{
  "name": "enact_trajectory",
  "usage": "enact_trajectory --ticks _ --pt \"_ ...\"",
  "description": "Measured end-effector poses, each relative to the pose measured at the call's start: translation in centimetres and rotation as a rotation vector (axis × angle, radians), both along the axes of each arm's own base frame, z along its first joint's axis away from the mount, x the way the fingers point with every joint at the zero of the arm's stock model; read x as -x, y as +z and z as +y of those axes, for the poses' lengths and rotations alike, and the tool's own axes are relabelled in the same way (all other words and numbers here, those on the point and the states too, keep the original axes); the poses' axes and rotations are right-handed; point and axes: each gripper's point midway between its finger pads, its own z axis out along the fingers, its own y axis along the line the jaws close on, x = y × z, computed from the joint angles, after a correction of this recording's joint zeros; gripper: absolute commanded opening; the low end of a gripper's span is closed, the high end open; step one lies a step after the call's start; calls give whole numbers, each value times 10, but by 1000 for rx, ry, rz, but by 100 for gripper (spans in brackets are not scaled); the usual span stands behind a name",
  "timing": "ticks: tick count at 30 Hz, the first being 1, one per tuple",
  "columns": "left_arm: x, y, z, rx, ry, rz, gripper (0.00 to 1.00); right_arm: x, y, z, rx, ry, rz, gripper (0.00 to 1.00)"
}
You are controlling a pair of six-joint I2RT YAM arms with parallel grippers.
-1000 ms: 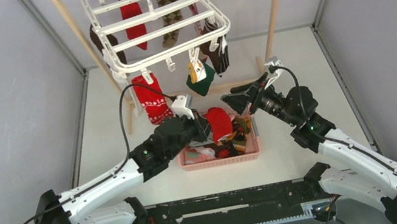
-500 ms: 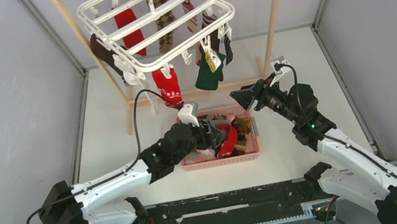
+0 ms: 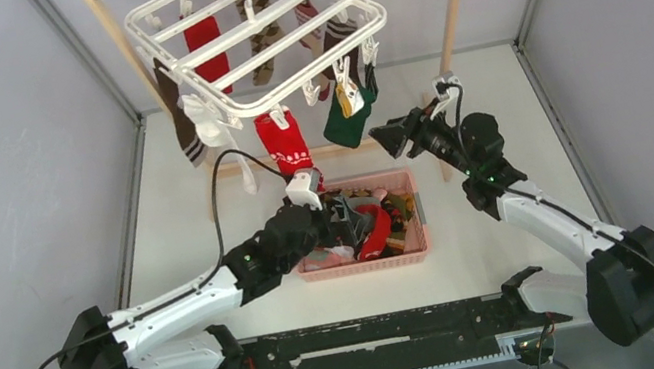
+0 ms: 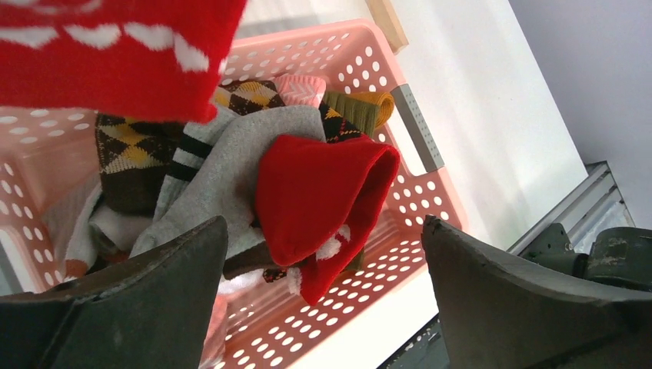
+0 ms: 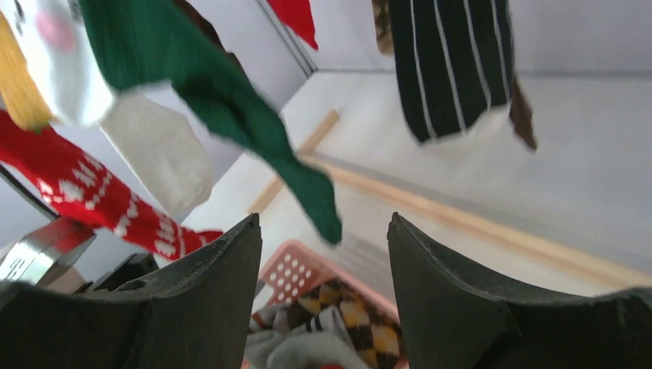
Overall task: Remove the socks clipped to the hanger
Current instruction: Place the sock in the bin, then adjust the hanger on the clothesline.
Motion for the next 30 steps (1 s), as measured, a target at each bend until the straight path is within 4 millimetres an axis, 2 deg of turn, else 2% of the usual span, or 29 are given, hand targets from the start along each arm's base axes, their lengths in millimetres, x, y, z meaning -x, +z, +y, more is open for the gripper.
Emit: enact_trajectory --ticks 5,10,15,20,28,30 --pt "2 13 10 12 14 -23 100 -20 33 8 -14 39 -121 68" --pt "7 31 21 38 23 -48 100 -21 50 23 -32 133 -196 65" --pt "11 42 31 56 29 -63 100 -18 56 39 -40 219 -230 46" --pt "12 44 38 48 42 -68 100 -9 64 58 -40 269 -250 28" --pt "13 46 43 40 50 -74 100 11 55 86 -9 322 -231 7" --pt "13 48 44 44 55 -80 100 17 52 93 2 334 -221 7"
